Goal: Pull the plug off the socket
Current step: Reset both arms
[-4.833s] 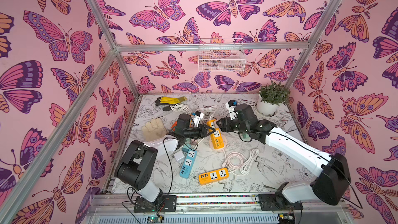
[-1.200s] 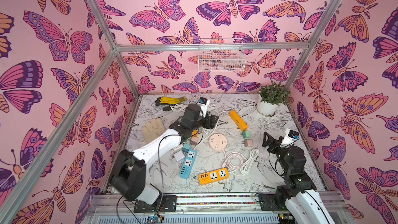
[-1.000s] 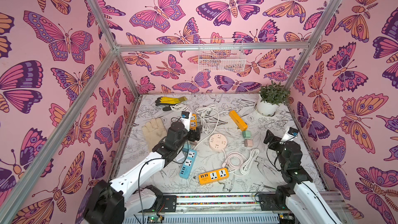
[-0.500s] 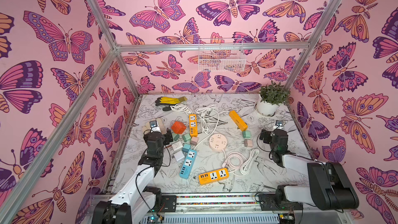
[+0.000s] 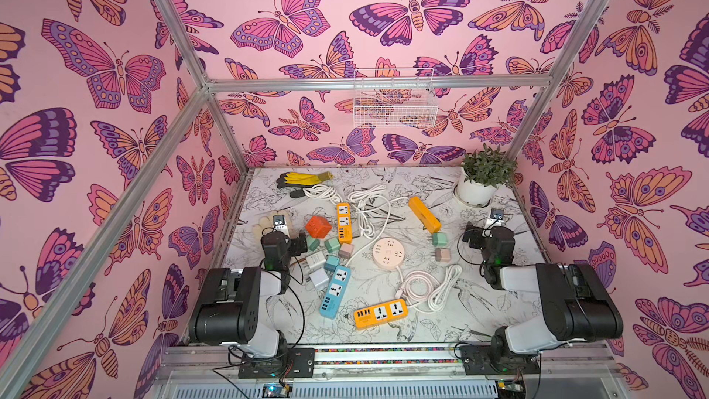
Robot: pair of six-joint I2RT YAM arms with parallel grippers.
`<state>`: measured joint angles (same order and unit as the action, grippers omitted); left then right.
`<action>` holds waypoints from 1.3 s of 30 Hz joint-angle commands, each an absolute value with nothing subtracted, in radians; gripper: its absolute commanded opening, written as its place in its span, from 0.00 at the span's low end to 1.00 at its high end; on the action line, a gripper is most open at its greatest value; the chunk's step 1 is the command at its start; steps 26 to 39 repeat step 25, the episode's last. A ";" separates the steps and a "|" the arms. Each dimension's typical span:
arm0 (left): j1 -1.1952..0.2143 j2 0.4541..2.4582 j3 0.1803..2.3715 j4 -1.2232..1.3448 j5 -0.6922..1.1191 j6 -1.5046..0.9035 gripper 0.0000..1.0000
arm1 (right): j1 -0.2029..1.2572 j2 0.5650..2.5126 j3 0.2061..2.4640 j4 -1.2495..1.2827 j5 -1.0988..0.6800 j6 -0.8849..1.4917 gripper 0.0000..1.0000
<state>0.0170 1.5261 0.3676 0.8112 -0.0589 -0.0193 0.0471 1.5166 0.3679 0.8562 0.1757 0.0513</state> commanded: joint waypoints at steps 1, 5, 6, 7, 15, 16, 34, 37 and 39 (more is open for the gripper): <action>0.020 1.541 0.379 0.879 0.000 -0.003 1.00 | 0.042 1.490 0.345 0.901 0.181 0.046 0.99; 0.018 1.537 0.379 0.869 0.003 -0.001 1.00 | 0.043 1.464 0.245 1.065 0.216 0.060 0.99; 0.018 1.538 0.380 0.867 0.003 -0.001 1.00 | 0.043 1.465 0.235 1.082 0.233 0.067 0.99; 0.018 1.538 0.379 0.873 0.003 -0.001 1.00 | 0.043 1.466 0.226 1.101 0.255 0.077 0.99; 0.019 1.540 0.379 0.874 0.003 -0.002 1.00 | 0.042 1.472 0.190 1.175 0.284 0.089 0.99; 0.018 1.539 0.379 0.874 0.003 -0.001 1.00 | 0.042 1.470 0.190 1.174 0.283 0.090 0.99; 0.018 1.539 0.379 0.874 0.001 -0.001 1.00 | 0.042 1.490 0.179 1.208 0.246 0.075 0.99; 0.018 1.539 0.379 0.874 0.001 -0.001 1.00 | 0.042 1.490 0.179 1.208 0.246 0.075 0.99; 0.018 1.539 0.379 0.874 0.001 -0.001 1.00 | 0.042 1.490 0.179 1.208 0.246 0.075 0.99</action>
